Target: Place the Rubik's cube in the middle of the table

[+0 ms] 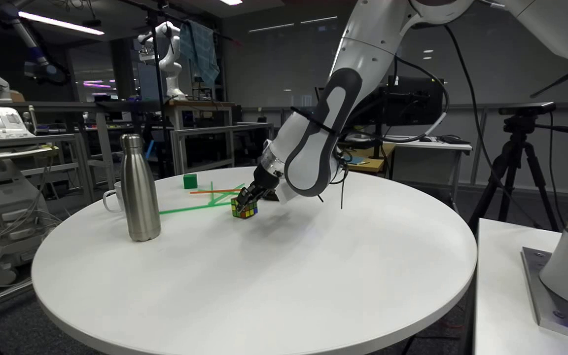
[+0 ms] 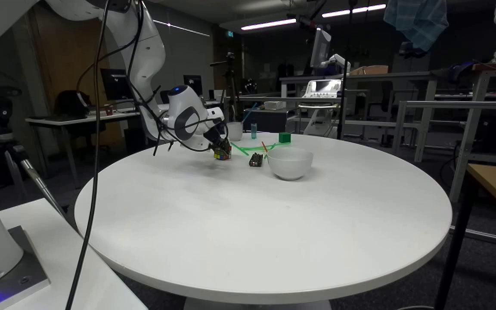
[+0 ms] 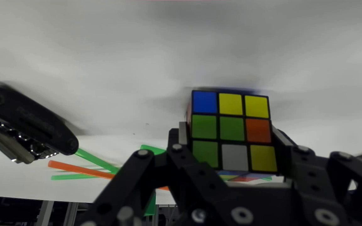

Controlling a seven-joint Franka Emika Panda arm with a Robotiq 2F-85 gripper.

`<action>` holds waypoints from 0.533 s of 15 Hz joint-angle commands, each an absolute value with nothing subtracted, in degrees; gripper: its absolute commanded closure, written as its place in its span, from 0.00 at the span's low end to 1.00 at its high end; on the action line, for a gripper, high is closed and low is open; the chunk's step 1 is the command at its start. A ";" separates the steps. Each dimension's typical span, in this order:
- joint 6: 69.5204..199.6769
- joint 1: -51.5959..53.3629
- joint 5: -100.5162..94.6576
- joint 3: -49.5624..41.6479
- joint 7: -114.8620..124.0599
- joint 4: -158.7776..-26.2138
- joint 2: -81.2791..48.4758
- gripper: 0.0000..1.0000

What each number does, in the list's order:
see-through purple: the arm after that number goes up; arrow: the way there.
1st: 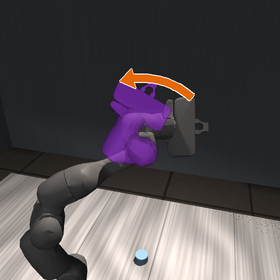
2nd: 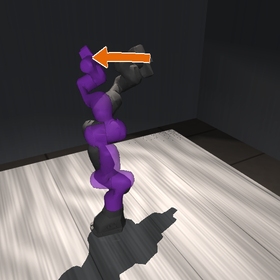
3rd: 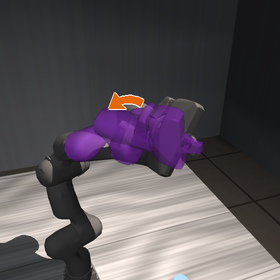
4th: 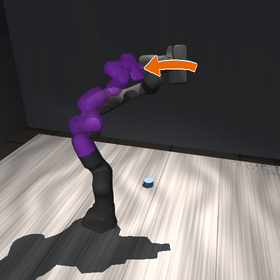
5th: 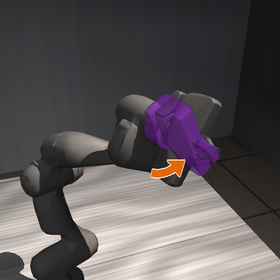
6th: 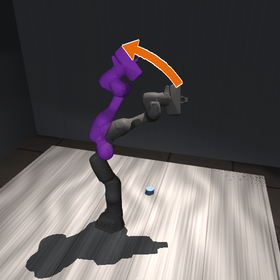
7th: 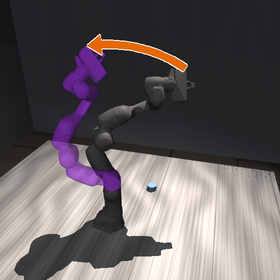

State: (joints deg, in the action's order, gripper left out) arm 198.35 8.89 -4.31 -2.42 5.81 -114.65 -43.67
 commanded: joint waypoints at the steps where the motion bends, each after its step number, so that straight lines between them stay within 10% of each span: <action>1: 198.29 8.06 -2.39 -1.22 3.47 -114.72 -43.59 0.15; 8: 198.28 8.31 -2.07 -1.33 3.39 -114.86 -43.55 0.00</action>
State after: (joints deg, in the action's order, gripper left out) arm 198.34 8.91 -3.91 -2.29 5.81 -114.82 -43.77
